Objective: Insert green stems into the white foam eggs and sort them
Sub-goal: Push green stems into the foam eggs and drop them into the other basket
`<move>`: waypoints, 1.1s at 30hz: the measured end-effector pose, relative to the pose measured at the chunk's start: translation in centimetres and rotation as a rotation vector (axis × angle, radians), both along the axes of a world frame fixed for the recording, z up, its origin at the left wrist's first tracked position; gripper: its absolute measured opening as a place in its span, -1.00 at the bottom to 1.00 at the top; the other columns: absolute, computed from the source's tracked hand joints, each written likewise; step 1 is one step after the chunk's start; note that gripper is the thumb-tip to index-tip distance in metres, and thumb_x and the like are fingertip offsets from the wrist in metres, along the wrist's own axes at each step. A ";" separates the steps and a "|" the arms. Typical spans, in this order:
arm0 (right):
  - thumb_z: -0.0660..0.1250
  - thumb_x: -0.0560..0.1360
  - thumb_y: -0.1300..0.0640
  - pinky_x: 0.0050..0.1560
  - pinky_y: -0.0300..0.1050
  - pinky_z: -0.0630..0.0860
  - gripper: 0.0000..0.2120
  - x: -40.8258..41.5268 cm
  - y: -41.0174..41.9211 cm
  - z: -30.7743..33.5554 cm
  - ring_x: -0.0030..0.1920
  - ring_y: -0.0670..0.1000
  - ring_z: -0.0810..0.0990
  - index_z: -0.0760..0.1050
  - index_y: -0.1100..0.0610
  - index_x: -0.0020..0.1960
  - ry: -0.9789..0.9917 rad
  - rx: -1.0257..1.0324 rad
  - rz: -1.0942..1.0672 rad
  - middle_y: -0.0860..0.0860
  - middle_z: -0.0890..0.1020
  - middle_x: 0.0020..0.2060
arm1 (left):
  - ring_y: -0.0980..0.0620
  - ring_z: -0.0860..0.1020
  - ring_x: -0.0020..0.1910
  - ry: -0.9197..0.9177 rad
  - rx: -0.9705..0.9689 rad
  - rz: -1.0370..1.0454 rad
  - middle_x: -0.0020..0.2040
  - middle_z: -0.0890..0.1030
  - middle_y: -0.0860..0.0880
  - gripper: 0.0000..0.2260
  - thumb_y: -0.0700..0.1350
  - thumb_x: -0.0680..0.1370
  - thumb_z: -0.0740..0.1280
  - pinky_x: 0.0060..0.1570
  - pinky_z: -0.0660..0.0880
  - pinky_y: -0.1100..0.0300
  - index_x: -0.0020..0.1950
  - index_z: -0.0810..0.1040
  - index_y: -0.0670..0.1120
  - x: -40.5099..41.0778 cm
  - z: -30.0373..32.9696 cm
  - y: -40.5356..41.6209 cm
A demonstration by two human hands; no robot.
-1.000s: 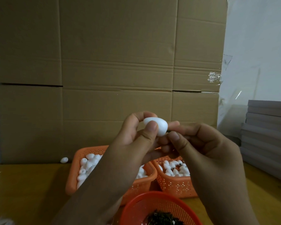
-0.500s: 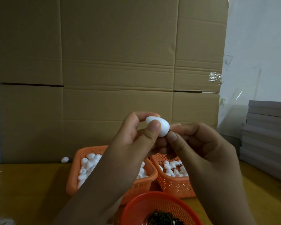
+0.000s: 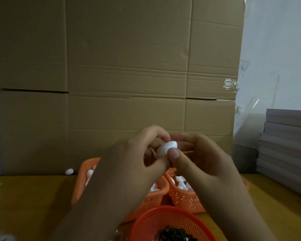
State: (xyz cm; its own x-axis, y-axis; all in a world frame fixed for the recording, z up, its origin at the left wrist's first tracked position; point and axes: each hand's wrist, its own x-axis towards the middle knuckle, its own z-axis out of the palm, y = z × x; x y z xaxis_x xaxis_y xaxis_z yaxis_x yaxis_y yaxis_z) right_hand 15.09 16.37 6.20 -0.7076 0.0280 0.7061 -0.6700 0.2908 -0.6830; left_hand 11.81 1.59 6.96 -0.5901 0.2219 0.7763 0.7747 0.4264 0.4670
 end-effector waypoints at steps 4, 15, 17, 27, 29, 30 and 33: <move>0.35 0.24 -0.15 -0.15 -0.35 0.57 -0.76 -0.2 0.8 0.2 -0.16 -0.17 0.67 0.64 -0.10 -0.16 -0.025 -0.057 -0.042 -0.16 0.70 -0.23 | 0.26 0.56 -0.11 -0.016 -0.031 -0.030 -0.02 0.54 0.26 -0.70 0.20 0.37 0.36 -0.10 0.50 0.29 0.03 0.35 0.24 -0.1 0.0 0.5; 0.35 0.27 -0.12 -0.26 -0.46 0.50 -0.84 -0.1 1.3 0.4 -0.22 -0.20 0.67 0.63 -0.13 -0.21 -0.008 -0.116 -0.044 -0.18 0.70 -0.28 | 0.24 0.60 -0.22 -0.078 -0.033 -0.002 -0.24 0.63 0.23 -0.96 0.01 0.44 0.35 -0.20 0.56 0.15 -0.17 0.59 0.16 -0.5 -0.3 0.1; 0.36 0.25 -0.15 -0.23 -0.47 0.50 -0.85 0.0 1.1 0.4 -0.19 -0.23 0.66 0.62 -0.17 -0.20 0.000 -0.053 -0.063 -0.22 0.69 -0.28 | 0.25 0.59 -0.22 -0.055 -0.024 0.039 -0.24 0.63 0.24 -0.92 0.02 0.44 0.35 -0.23 0.55 0.18 -0.11 0.55 0.20 -0.5 -0.3 0.1; 0.34 0.23 -0.16 -0.25 -0.51 0.46 -0.91 0.2 1.1 0.5 -0.23 -0.28 0.64 0.57 -0.22 -0.28 0.102 0.024 -0.112 -0.30 0.66 -0.34 | 0.24 0.57 -0.18 0.030 -0.054 0.062 -0.22 0.60 0.22 -0.96 -0.01 0.46 0.37 -0.23 0.45 0.32 -0.15 0.54 0.12 -0.1 -0.1 -0.2; 0.35 0.24 -0.14 -0.25 -0.51 0.47 -0.93 0.2 1.3 0.5 -0.22 -0.28 0.64 0.57 -0.22 -0.28 0.097 0.031 -0.101 -0.30 0.66 -0.34 | 0.21 0.57 -0.20 0.040 -0.086 0.061 -0.24 0.60 0.20 -0.94 0.01 0.49 0.37 -0.29 0.46 0.27 -0.18 0.54 0.10 -0.1 -0.2 0.0; 0.35 0.25 -0.13 -0.24 -0.52 0.46 -0.93 0.1 1.3 0.5 -0.21 -0.29 0.64 0.56 -0.21 -0.27 0.098 0.041 -0.103 -0.32 0.65 -0.33 | 0.20 0.57 -0.19 0.048 -0.098 0.063 -0.24 0.60 0.18 -0.92 0.02 0.50 0.36 -0.29 0.45 0.25 -0.19 0.54 0.08 -0.2 -0.2 0.0; 0.36 0.25 -0.12 -0.24 -0.52 0.46 -0.90 0.1 1.5 0.5 -0.21 -0.30 0.63 0.57 -0.19 -0.24 0.084 0.053 -0.082 -0.31 0.66 -0.32 | 0.22 0.57 -0.19 0.016 -0.078 0.063 -0.23 0.60 0.21 -0.94 -0.01 0.46 0.36 -0.30 0.45 0.30 -0.22 0.56 0.08 -0.3 -0.3 0.0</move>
